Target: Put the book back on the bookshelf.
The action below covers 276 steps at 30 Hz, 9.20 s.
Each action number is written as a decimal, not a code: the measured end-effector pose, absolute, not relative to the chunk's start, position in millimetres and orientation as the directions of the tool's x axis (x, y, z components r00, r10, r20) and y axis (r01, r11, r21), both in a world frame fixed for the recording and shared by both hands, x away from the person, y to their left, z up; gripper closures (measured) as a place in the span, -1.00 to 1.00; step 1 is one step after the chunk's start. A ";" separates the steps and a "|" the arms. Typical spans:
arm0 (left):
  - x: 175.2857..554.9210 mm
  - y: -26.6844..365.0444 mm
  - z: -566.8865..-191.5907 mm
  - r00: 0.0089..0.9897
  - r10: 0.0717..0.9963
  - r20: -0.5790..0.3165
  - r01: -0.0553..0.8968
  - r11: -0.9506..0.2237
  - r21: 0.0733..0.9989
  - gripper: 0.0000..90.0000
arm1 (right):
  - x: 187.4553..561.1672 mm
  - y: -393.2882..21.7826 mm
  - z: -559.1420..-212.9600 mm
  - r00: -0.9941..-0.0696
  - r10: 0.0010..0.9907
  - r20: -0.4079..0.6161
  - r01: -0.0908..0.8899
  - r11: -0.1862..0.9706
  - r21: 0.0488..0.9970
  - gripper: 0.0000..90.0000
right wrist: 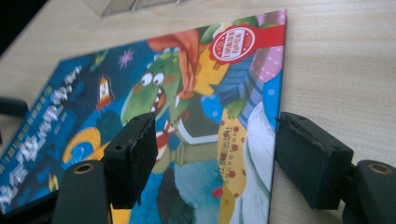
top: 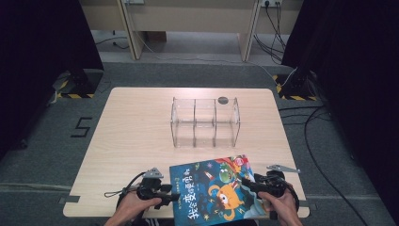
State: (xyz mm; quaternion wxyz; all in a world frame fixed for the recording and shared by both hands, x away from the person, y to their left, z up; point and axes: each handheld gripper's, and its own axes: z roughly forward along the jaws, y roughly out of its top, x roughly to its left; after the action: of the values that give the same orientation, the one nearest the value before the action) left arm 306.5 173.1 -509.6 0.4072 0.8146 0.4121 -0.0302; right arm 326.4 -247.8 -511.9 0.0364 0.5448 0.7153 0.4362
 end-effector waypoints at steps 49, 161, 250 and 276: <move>313.9 172.5 -515.0 0.653 0.631 -0.418 0.689 -0.266 0.674 -0.33 | 315.4 -261.1 -481.2 -0.665 0.677 0.317 0.460 0.036 0.887 0.20; 320.6 169.7 -461.1 0.578 0.562 -0.592 0.691 0.049 0.721 0.37 | 271.3 -244.5 -488.4 -0.596 0.768 0.234 0.557 0.186 0.809 -0.30; 324.5 179.9 -460.9 0.610 0.424 -0.669 0.737 0.006 0.676 -0.38 | 210.7 -156.9 -475.1 -0.549 0.804 -0.228 0.178 0.379 0.908 0.06; 333.2 200.3 -473.4 0.604 0.550 -0.577 0.686 0.011 0.728 -0.36 | 214.3 -176.8 -467.7 -0.547 0.832 -0.088 0.194 0.229 0.954 0.05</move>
State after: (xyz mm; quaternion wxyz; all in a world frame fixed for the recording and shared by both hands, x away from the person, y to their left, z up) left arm 333.2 200.3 -473.4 0.5576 0.7006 0.4410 -0.0607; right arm 214.3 -176.8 -467.7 0.3142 0.3573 0.7182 0.5077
